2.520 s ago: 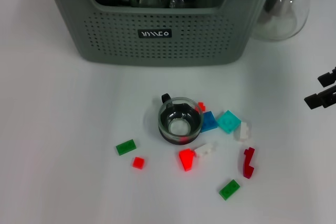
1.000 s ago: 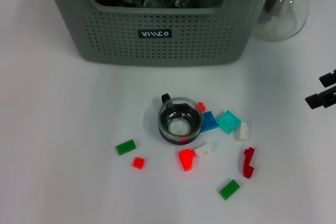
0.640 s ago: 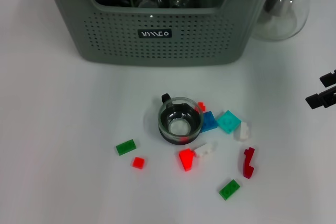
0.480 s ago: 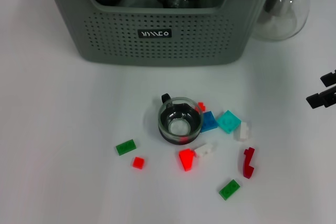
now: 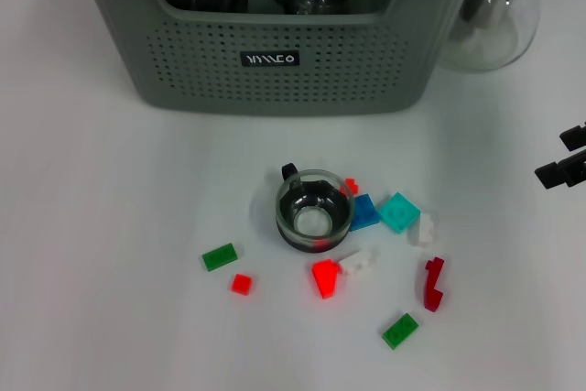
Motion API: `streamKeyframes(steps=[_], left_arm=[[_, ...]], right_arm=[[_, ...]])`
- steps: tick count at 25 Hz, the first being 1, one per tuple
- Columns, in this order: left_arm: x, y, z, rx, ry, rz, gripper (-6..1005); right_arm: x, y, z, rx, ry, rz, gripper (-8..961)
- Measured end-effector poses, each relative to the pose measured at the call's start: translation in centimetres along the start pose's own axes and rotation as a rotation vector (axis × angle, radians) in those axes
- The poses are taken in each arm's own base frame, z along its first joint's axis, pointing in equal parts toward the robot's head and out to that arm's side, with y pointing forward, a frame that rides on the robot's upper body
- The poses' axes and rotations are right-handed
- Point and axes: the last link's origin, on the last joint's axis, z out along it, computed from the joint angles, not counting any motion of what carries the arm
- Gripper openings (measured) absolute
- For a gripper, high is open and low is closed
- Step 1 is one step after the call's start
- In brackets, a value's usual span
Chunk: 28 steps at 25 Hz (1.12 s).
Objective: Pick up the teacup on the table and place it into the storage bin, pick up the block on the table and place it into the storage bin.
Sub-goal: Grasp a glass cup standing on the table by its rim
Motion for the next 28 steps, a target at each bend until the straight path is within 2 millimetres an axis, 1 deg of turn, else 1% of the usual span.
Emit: streamKeyframes(steps=[2, 5, 8, 11, 12, 14, 15, 17, 19, 24, 26, 28], left_arm=[[0.3, 0.0, -0.9, 0.0, 0.016, -0.003, 568], [0.8, -0.1, -2.9, -0.001, 0.063, -0.017, 670], [1.2, -0.2, -5.4, -0.012, 0.138, -0.049, 736], [1.1, 0.2, -8.7, -0.087, 0.25, -0.073, 801], [1.0, 0.5, -9.7, -0.126, 0.286, -0.072, 800], [0.3, 1.6, -12.0, -0.243, 0.361, -0.032, 799], [-0.1, 2.2, -12.7, -0.286, 0.383, -0.006, 799], [-1.4, 3.5, -14.1, -0.372, 0.416, 0.068, 798], [-2.7, 4.8, -14.8, -0.424, 0.416, 0.143, 797], [-5.9, 8.0, -14.9, -0.574, 0.342, 0.292, 794], [-7.0, 8.8, -14.7, -0.632, 0.326, 0.337, 794], [-7.9, 9.7, -13.9, -0.678, 0.296, 0.376, 793]], right_arm=[[0.0, 0.0, 0.0, 0.001, 0.0, -0.002, 917], [-0.1, -0.1, -0.1, 0.003, -0.004, -0.01, 917], [-0.1, -0.1, -0.1, 0.003, -0.005, -0.012, 917], [-0.1, -0.1, -0.2, 0.003, -0.006, -0.012, 917], [-0.2, -0.1, -0.2, 0.004, -0.007, -0.012, 917], [-0.2, -0.1, -0.2, 0.005, -0.01, -0.011, 917], [-0.3, -0.1, -0.3, 0.005, -0.012, -0.01, 917], [-0.3, -0.1, -0.3, 0.007, -0.017, -0.007, 917], [-0.3, -0.2, -0.4, 0.008, -0.023, -0.004, 917], [-0.3, -0.3, -0.7, 0.013, -0.042, 0.007, 916], [-0.2, -0.4, -0.7, 0.012, -0.047, 0.011, 917], [-0.2, -0.4, -0.7, 0.013, -0.051, 0.015, 917]])
